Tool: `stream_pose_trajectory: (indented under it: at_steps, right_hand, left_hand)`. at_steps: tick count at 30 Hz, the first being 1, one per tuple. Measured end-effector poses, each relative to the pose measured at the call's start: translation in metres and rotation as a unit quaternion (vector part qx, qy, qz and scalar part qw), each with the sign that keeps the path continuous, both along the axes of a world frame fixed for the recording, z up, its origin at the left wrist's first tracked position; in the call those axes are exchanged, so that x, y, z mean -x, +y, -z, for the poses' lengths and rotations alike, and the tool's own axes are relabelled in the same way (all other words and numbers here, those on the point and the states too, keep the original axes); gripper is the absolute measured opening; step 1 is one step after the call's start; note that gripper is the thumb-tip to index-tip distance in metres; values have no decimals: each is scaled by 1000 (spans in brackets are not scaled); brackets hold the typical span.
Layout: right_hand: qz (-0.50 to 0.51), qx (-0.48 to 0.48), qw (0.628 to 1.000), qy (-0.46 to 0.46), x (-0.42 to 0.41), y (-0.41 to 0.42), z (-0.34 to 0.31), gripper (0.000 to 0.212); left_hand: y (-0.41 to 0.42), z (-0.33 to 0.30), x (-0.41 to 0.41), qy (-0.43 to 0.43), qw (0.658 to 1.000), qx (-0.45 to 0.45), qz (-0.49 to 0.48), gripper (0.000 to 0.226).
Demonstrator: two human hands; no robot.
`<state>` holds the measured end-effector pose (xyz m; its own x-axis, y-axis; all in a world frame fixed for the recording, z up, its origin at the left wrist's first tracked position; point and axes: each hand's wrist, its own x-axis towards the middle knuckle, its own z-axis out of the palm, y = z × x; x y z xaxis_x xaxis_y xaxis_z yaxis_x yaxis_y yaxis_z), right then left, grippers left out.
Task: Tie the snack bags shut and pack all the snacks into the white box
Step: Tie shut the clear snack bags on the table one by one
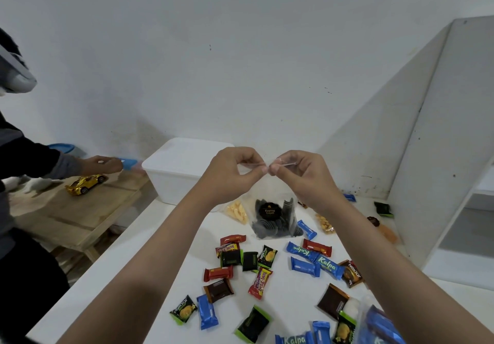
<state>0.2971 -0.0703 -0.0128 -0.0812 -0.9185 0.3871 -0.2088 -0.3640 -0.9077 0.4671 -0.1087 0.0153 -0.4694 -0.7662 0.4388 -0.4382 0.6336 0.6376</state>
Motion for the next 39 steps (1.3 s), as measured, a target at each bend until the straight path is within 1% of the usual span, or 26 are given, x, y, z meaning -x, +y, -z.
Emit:
stream_pose_trajectory:
  at_steps: [4, 8, 12, 15, 18, 21, 24, 27, 31, 36, 39]
  right_hand:
    - [-7, 11, 1000, 1, -3, 1, 1, 5]
    - [-11, 10, 1000, 3, -4, 2, -1, 5]
    - [-15, -11, 996, -82, -4, 2, -3, 6]
    - [-49, -26, 987, -148, -2, 2, -1, 10]
    - [-59, -20, 982, -178, -1, 0, 2, 14]
    - [-43, -2, 984, -171, -2, -1, 3, 12]
    - [-17, 2, 992, -128, -3, 2, 3, 6]
    - [-14, -3, 994, -112, -3, 5, 2, 14]
    - [1, -13, 996, -85, -2, 4, 0, 11]
    - [22, -14, 996, -89, -3, 5, -2, 14]
    - [12, -42, 995, -92, -4, 7, -4, 11]
  left_hand:
    - [3, 4, 1, 12, 1000, 23, -7, 12]
    - [2, 5, 0, 36, 999, 19, 9, 10]
    - [3, 1, -2, 55, 998, 15, 15, 11]
    - [3, 1, -3, 50, 998, 12, 20, 11]
    - [2, 2, -5, 41, 999, 17, 18, 10]
    - [2, 4, -5, 44, 999, 14, 11, 11]
    - [1, 5, -7, 42, 999, 16, 5, 13]
    - [-1, 4, -10, 40, 999, 20, -1, 11]
    - [-2, 6, -12, 34, 999, 15, -6, 12]
    - [0, 8, -12, 34, 999, 15, -11, 13]
    - [-1, 8, -12, 33, 999, 4, -14, 13]
